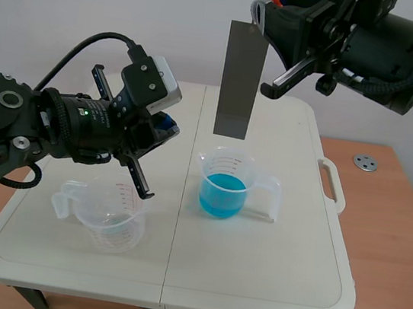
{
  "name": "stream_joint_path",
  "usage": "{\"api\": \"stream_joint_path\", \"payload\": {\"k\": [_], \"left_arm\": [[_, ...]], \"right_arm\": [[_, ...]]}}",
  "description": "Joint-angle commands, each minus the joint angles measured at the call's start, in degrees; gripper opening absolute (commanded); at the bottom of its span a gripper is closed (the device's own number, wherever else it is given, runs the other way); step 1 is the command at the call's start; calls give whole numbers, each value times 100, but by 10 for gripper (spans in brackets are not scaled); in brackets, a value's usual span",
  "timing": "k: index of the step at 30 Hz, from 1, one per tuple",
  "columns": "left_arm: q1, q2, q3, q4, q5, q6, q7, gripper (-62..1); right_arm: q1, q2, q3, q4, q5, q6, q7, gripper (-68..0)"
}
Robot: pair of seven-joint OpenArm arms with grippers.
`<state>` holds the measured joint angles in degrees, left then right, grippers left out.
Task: Hold the metal plate by the orange handle, dip it into the blue solution, take it out and point at it, then put the plate back in the beaker on the left.
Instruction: 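Raise the plate and point at it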
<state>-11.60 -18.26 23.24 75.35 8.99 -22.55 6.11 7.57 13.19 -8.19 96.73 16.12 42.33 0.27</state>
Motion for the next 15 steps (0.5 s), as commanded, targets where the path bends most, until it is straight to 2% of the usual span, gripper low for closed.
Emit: {"api": "stream_joint_path", "payload": {"k": [1, 8, 12, 15], "left_arm": [[-81, 15, 0, 83, -33, 28, -114, -595], [-79, 11, -2, 83, -68, 59, -114, -594], [-15, -118, -22, 107, -352, 240, -118, -594], [157, -389, -24, 289, -535, 404, -116, -594]], "right_arm": [[81, 59, 79, 127, 107, 39, 87, -662], [83, 59, 79, 127, 107, 39, 87, -662], [83, 57, 79, 127, 109, 39, 87, -662], [83, 57, 79, 127, 109, 39, 72, -662]]}}
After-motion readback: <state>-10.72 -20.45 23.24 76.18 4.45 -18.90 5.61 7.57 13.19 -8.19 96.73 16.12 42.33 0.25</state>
